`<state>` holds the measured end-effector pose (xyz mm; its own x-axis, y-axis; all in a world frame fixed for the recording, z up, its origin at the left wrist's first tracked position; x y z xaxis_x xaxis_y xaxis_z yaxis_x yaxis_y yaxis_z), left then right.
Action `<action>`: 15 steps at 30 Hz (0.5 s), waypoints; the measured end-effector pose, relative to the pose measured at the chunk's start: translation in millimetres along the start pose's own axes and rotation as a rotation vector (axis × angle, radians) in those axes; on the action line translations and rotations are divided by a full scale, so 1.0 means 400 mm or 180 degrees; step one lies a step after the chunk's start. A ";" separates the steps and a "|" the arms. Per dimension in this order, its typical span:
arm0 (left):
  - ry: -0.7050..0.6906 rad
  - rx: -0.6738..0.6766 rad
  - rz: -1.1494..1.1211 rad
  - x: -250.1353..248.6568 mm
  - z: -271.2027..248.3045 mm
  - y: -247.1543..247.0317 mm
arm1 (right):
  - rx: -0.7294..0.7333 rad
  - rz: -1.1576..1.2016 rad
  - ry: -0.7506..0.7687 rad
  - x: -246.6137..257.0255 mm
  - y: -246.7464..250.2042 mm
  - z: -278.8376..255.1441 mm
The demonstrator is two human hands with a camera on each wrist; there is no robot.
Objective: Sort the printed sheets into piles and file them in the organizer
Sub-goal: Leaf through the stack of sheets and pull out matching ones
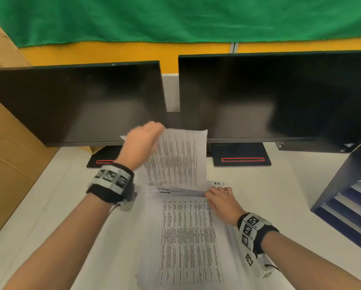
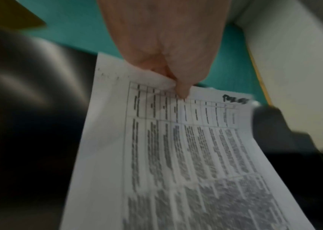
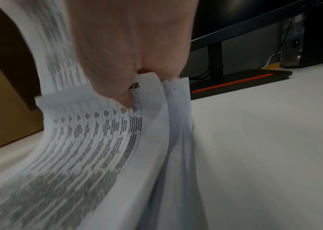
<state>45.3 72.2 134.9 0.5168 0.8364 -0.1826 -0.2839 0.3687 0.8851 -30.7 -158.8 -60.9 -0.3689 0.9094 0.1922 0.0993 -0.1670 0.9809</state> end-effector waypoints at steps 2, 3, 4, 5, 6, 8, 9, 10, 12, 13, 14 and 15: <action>0.0154 -0.0478 -0.0255 0.048 0.031 0.106 | 0.0190 0.0145 -0.0154 -0.008 0.010 0.015; 0.0218 -0.0664 -0.0436 0.073 0.040 0.155 | 0.0291 0.0240 -0.0268 -0.014 0.016 0.024; 0.0311 -0.0763 -0.0624 0.096 0.046 0.198 | 0.0364 0.0366 -0.0387 -0.020 0.024 0.032; 0.0424 -0.0783 -0.0779 0.118 0.047 0.232 | 0.0437 0.0499 -0.0501 -0.025 0.031 0.039; 0.0524 -0.0750 -0.0896 0.137 0.046 0.257 | 0.0519 0.0595 -0.0601 -0.031 0.035 0.045; 0.0655 -0.0532 -0.1023 0.166 0.038 0.287 | 0.0720 0.0746 -0.0772 -0.041 0.041 0.048; 0.0688 -0.0334 -0.1078 0.175 0.035 0.289 | 0.0781 0.0834 -0.0835 -0.045 0.042 0.049; 0.0696 -0.0082 -0.1149 0.178 0.032 0.282 | 0.0829 0.0914 -0.0882 -0.050 0.043 0.047; 0.0608 0.0460 -0.1147 0.165 0.023 0.232 | 0.0874 0.1040 -0.0942 -0.057 0.042 0.042; 0.0554 0.0721 -0.1081 0.150 0.017 0.187 | 0.0883 0.1103 -0.0983 -0.061 0.039 0.042; 0.0507 0.0958 -0.1011 0.129 0.007 0.129 | 0.0895 0.1144 -0.1020 -0.065 0.038 0.041; 0.0434 0.1156 -0.0936 0.100 -0.007 0.062 | 0.0911 0.1180 -0.1058 -0.066 0.038 0.041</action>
<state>56.7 116.1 148.5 0.4154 0.7726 -0.4802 0.1710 0.4521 0.8754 -4.4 -179.3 -51.4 0.0440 0.8884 0.4570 0.4301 -0.4298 0.7939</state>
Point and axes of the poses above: each hand's wrist, its own z-axis towards the middle knuckle, its own y-axis out of the back of the hand, x = y × z, the point moved 3 cm from there along z, towards the middle knuckle, and after that the axes turned 5 degrees about -z, right-handed, at the moved point
